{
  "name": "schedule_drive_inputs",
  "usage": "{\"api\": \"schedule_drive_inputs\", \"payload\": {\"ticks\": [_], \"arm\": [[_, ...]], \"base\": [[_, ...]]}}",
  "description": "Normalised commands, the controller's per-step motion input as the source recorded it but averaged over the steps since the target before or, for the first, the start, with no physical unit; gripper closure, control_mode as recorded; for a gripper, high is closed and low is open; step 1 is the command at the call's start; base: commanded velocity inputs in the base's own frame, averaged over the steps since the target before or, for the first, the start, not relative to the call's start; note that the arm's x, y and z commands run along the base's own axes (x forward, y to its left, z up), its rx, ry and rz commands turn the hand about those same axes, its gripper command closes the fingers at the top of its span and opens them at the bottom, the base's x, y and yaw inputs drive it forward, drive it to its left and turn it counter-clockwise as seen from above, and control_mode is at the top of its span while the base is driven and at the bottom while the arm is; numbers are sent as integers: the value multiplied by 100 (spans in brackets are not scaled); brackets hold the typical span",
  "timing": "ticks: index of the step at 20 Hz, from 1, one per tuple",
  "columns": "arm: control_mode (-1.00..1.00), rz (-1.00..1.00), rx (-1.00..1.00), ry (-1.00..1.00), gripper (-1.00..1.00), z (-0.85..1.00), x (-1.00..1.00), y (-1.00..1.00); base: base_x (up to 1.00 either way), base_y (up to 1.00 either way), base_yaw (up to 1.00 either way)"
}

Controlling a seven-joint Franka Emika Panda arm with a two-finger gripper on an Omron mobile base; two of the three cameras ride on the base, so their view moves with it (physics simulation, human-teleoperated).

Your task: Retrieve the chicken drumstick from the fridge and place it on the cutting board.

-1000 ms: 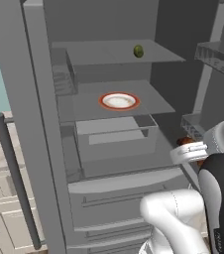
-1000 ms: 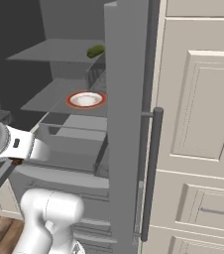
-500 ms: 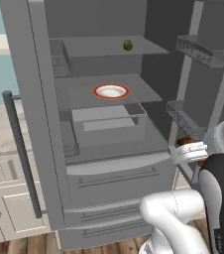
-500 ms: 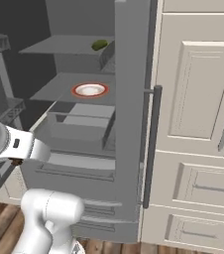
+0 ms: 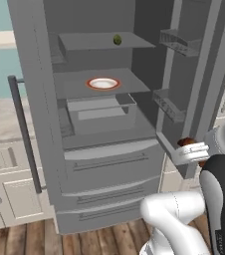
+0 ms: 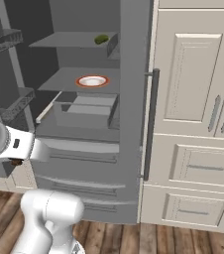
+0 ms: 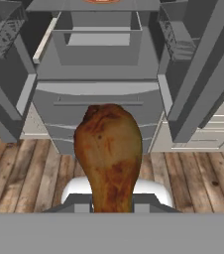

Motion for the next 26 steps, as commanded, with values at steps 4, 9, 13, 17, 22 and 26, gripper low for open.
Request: {"api": "schedule_drive_inputs", "payload": {"ticks": [4, 9, 13, 17, 22, 26], "arm": [[100, 0, 0, 0, 100, 0, 0, 0], [100, 0, 0, 0, 100, 0, 0, 0], [100, 0, 0, 0, 100, 0, 0, 0], [100, 0, 0, 0, 100, 0, 0, 0], [100, 0, 0, 0, 100, 0, 0, 0], [100, 0, 0, 0, 100, 0, 0, 0]], "base": [[-58, 31, -7], [-57, 47, -3], [-54, 60, -3], [-51, 79, -6], [-44, 95, -5], [-33, 99, -3]]}}
